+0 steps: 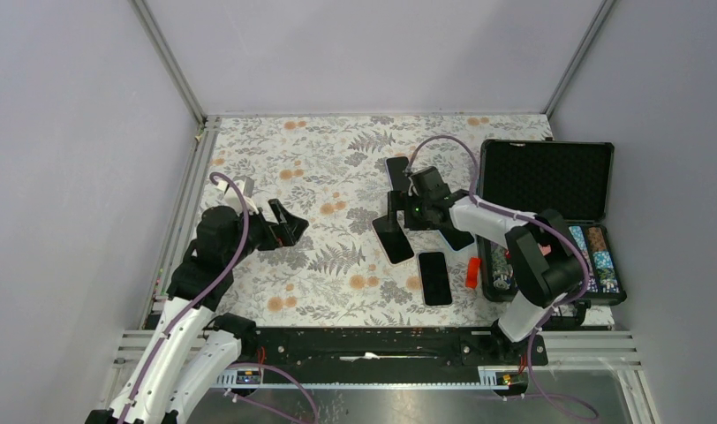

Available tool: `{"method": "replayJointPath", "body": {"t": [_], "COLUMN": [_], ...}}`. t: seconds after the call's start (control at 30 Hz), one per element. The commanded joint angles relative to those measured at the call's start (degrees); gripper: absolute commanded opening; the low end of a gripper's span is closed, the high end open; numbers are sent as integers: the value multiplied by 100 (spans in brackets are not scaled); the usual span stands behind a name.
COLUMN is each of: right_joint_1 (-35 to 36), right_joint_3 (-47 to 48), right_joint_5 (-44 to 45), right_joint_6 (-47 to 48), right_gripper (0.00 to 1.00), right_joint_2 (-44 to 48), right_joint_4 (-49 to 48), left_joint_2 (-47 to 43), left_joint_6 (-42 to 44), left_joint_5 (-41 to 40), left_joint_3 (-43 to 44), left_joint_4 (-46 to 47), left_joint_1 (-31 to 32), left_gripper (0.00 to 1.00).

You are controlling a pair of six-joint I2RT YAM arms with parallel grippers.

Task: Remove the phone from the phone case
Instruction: Pick up the phone at the center of the board.

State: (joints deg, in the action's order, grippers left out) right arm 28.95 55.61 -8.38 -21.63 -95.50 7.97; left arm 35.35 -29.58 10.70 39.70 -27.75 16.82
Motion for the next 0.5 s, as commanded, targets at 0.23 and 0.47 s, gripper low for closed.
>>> {"method": "replayJointPath", "body": {"t": [0.23, 0.47], "right_joint_1": [506, 881], "right_joint_3": [265, 331], "right_joint_5": [281, 442], "right_joint_6": [19, -23], "right_gripper": [100, 100], "right_joint_2": [-365, -393], "right_joint_4": [631, 896], "left_joint_2": [-4, -11], "left_joint_6": [49, 58], "left_joint_5": [-136, -226], "left_joint_3": [-33, -33], "left_joint_4": [402, 362], "left_joint_1": [-22, -24], "left_gripper": [99, 99]}}
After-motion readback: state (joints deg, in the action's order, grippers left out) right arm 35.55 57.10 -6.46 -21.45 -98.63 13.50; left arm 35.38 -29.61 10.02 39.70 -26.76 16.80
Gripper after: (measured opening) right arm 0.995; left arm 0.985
